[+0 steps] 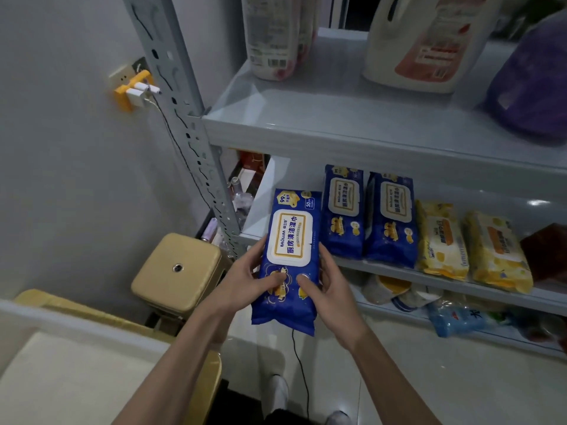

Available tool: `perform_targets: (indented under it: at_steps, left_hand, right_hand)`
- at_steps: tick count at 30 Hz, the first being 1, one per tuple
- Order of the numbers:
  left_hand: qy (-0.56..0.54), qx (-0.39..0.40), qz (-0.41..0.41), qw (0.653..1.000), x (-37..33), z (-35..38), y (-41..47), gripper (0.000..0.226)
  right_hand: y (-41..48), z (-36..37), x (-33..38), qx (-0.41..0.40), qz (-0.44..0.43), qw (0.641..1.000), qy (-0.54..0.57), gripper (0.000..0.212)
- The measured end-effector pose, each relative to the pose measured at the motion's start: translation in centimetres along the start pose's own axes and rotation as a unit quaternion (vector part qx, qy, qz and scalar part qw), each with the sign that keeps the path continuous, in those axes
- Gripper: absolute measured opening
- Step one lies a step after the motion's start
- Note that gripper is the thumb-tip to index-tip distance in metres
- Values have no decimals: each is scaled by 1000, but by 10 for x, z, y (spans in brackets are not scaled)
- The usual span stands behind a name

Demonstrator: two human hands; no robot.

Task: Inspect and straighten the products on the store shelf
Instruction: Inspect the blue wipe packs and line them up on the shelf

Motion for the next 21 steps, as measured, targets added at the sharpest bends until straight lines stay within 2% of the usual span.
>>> perform_targets:
  at_steps: [9, 15, 21]
  left_hand:
    - [1, 18, -10, 1000, 11, -26, 64, 83]
    - [8, 22, -27, 999, 28, -36, 90, 84]
    - [19, 23, -31, 999, 40, -39, 104, 86]
  right_hand:
    - [64, 21, -27, -35, 22, 999, 2, 75]
    - [89, 31, -50, -45, 40, 998, 6, 76]
    - [100, 35, -64, -58, 22, 998, 6, 71]
Point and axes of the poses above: each hand's wrist, its own y-axis towards the middle knuckle, its own z-axis out of the palm, x = y × z, the point moved 5 cm from there along y, towards the middle knuckle, and after that the axes turned 6 degrees about -x, right-handed, at the moved point
